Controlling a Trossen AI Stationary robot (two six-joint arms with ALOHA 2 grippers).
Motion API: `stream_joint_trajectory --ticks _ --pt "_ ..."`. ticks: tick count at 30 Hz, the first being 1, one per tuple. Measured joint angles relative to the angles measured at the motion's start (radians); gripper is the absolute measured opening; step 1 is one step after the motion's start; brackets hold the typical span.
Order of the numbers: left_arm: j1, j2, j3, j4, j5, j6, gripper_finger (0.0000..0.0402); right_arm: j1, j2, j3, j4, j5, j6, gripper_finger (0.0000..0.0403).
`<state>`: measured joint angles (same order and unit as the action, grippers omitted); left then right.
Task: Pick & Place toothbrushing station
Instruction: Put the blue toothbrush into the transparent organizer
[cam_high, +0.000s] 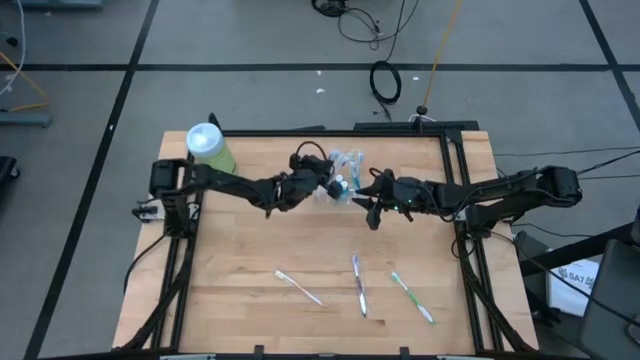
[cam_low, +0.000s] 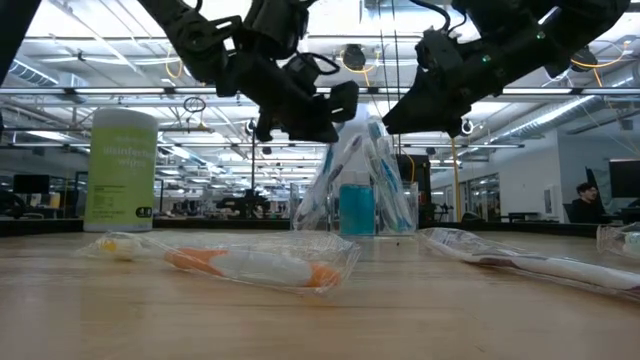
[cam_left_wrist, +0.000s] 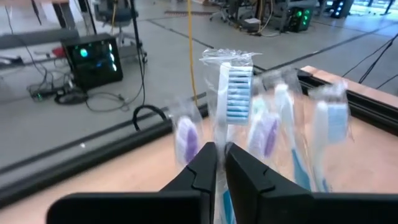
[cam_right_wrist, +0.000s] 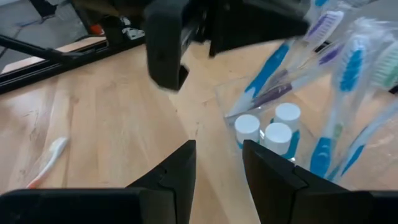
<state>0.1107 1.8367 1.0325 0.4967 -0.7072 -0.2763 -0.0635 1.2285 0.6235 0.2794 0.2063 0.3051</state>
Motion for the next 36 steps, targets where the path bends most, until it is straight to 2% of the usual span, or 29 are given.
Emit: stream_joint_trajectory --ticks 6,18,25,36 --pt "-0.008 0.038 0.0 0.001 -0.011 -0.071 0.0006 0.0 0.0 0.0 0.0 0.001 -0.002 0.0128" --pt "-0.009 0.04 0.0 -0.102 0.013 -0.027 0.0071 -0.002 0.0 0.0 0.043 0.006 -0.036 0.0128" --pt "-0.009 0.04 0.0 -0.113 0.06 -0.048 0.0078 -0.002 0.0 0.0 0.076 0.006 -0.037 0.0128" --pt "-0.019 0.04 0.0 -0.163 0.062 -0.075 0.0079 -0.002 0.0 0.0 0.099 0.006 -0.037 0.0128"
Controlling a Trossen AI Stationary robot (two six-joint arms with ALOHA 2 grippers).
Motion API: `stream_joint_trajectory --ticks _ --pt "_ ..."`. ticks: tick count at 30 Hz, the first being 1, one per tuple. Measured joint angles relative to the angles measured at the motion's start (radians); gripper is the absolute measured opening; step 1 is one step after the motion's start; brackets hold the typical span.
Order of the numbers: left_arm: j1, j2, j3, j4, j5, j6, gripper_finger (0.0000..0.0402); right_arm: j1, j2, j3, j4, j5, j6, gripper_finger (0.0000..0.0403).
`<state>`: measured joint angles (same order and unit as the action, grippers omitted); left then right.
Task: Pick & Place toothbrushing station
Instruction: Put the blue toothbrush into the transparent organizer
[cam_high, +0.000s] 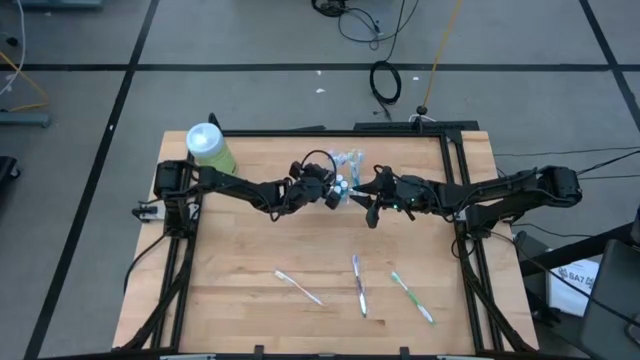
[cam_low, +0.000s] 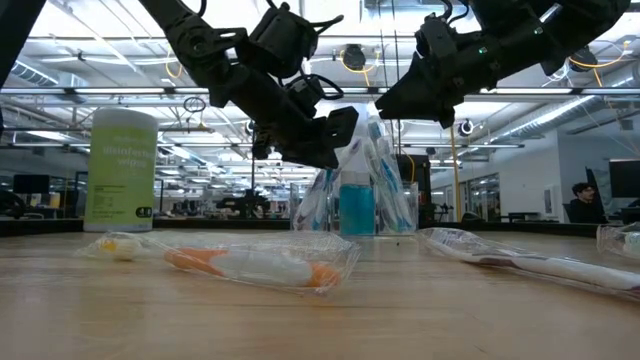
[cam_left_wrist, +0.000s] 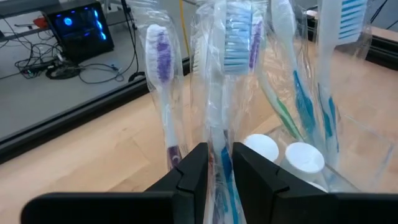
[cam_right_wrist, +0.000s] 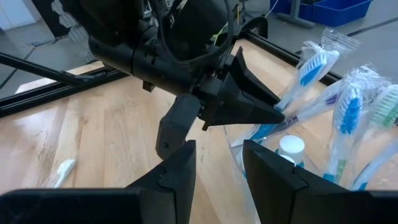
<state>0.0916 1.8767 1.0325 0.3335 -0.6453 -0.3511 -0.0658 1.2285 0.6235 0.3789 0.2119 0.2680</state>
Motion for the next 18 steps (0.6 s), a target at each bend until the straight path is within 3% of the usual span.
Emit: stream_joint_trajectory --ticks 12,18 --pt "-0.027 -0.009 0.0 -0.053 0.0 -0.014 0.0079 0.0 0.0 0.0 0.006 -0.003 0.0 0.0128" --pt "-0.044 -0.093 0.0 -0.124 0.0 0.002 0.0079 0.0 0.0 0.0 0.006 -0.004 0.0 0.0128"
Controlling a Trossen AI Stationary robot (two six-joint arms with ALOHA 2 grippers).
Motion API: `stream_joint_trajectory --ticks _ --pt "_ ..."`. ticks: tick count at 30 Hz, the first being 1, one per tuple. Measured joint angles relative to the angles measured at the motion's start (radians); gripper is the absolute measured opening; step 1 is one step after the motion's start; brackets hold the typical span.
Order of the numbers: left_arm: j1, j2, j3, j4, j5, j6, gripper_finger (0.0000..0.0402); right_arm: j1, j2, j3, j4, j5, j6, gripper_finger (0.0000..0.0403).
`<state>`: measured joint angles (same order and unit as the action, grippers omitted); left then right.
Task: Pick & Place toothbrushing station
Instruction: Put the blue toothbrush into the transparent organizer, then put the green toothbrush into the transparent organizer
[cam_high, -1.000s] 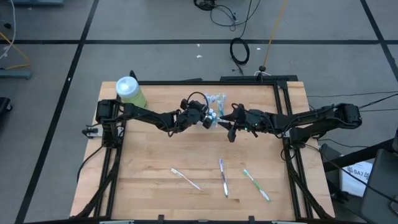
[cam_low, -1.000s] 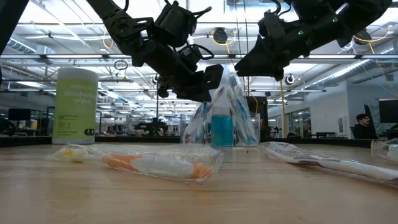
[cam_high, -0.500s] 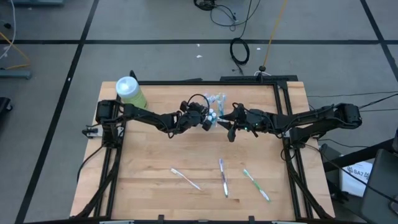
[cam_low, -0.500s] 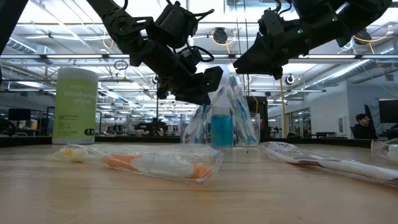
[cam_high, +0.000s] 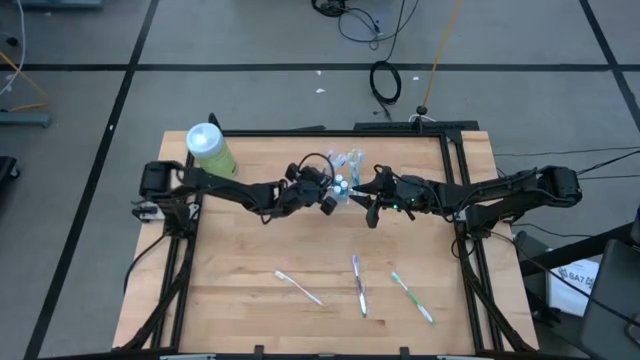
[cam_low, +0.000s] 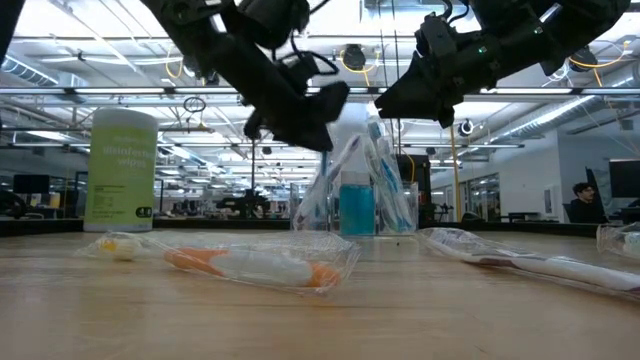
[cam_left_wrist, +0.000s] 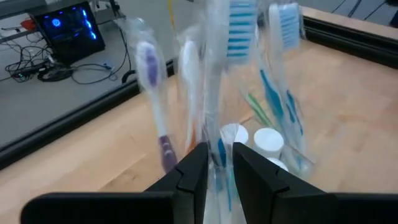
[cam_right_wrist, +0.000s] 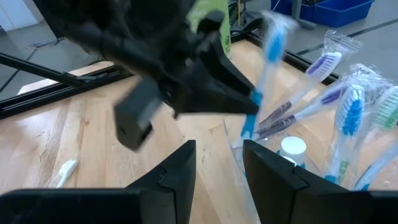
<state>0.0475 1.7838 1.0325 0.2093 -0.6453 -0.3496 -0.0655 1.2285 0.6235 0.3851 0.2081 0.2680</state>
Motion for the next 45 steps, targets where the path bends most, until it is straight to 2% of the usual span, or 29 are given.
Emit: stream_joint_trajectory --ticks 6,9,12,16,22,28,33,37,45 --pt "-0.018 -0.132 0.0 -0.163 0.003 0.001 0.0079 0.0 0.0 0.0 0.0 0.0 0.0 0.0128" --pt "-0.019 -0.165 0.0 -0.19 0.015 0.0 0.0079 0.0 0.0 0.0 0.009 0.0 0.006 0.0128" --pt "-0.011 -0.165 0.0 -0.191 0.025 -0.017 0.0079 0.0 0.0 0.0 0.022 0.0 0.008 0.0128" --pt "0.005 -0.151 0.0 -0.209 0.096 -0.045 0.0079 0.0 0.0 0.0 0.051 0.0 0.008 0.0128" --pt "0.028 -0.136 0.0 -0.242 0.122 -0.047 0.0079 0.0 0.0 0.0 0.051 0.0 0.008 0.0128" --pt "0.036 -0.132 0.0 -0.311 0.28 -0.033 0.0079 -0.001 0.0 0.0 0.033 -0.001 -0.016 0.0128" --pt "0.031 -0.226 0.0 -0.497 0.354 -0.054 0.0079 0.004 0.0 0.0 -0.021 -0.01 -0.03 0.0128" --pt "0.008 -0.323 0.0 -0.605 0.357 -0.045 0.0079 0.031 0.001 -0.001 -0.111 -0.11 0.029 0.013" --pt "-0.027 -0.46 0.0 -0.771 0.357 0.014 0.0079 0.174 0.037 -0.001 -0.055 -0.124 0.125 0.0153"
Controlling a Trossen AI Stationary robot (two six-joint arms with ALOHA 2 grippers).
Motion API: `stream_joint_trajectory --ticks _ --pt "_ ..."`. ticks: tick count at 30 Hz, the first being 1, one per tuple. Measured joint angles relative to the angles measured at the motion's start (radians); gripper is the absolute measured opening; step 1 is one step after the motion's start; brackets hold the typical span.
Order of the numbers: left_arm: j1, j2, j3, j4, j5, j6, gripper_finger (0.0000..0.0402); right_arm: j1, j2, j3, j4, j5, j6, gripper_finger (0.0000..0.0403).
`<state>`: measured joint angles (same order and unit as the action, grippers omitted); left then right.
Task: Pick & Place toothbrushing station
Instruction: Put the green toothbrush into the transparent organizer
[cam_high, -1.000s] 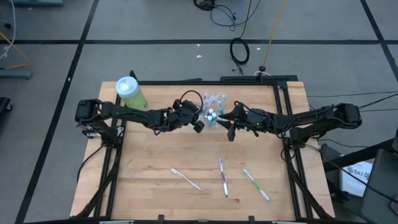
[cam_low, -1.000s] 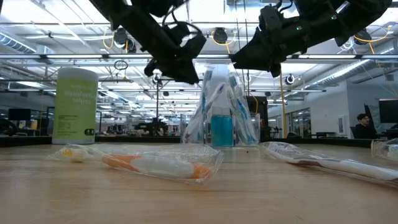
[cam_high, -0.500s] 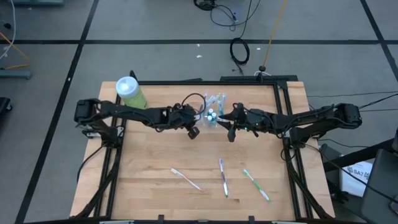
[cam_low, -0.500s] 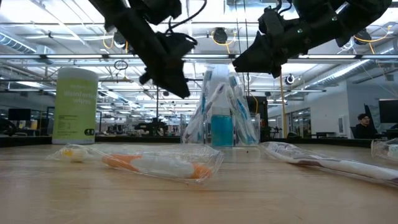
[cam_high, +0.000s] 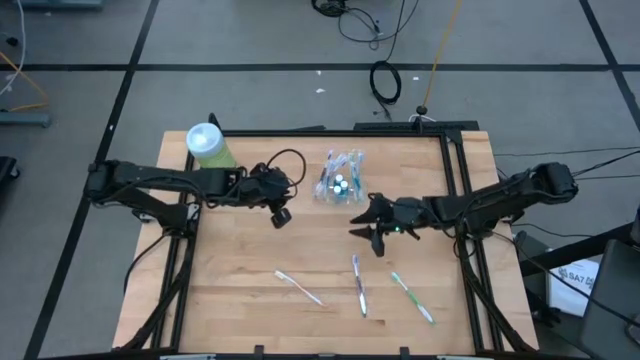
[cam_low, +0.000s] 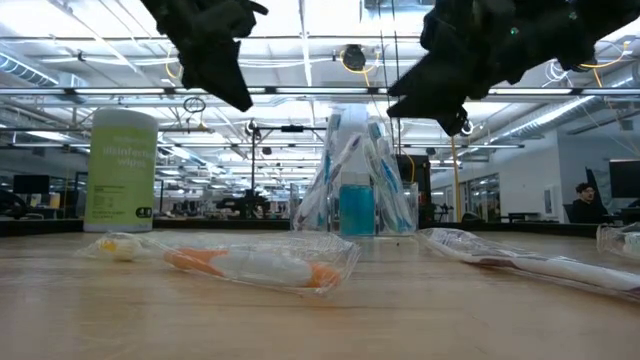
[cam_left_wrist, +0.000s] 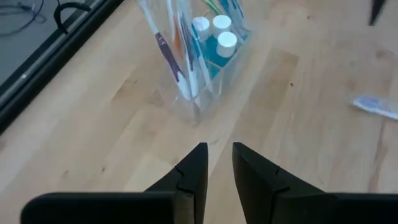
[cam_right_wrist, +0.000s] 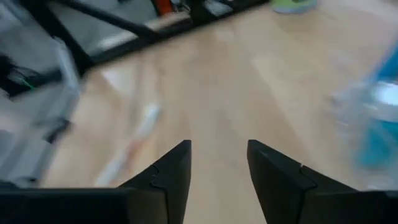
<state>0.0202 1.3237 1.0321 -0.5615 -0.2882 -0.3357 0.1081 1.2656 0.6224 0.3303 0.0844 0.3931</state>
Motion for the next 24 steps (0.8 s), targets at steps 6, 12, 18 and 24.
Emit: stream_joint_trajectory --ticks 6,12,18,24 --pt "-0.002 -0.048 0.0 -0.052 -0.007 0.057 0.0079 0.114 0.054 0.0 0.081 0.044 0.198 0.0159" --pt "-0.003 -0.05 0.0 -0.057 -0.067 0.08 0.0079 0.251 0.058 0.055 -0.102 0.034 0.356 0.0138" --pt "-0.002 -0.046 0.0 -0.055 -0.115 0.072 0.0079 0.325 0.094 0.256 -0.542 0.023 0.595 0.011" --pt "-0.002 -0.047 0.0 -0.05 -0.136 0.064 0.0079 0.384 0.139 0.361 -0.885 -0.125 0.801 0.0109"
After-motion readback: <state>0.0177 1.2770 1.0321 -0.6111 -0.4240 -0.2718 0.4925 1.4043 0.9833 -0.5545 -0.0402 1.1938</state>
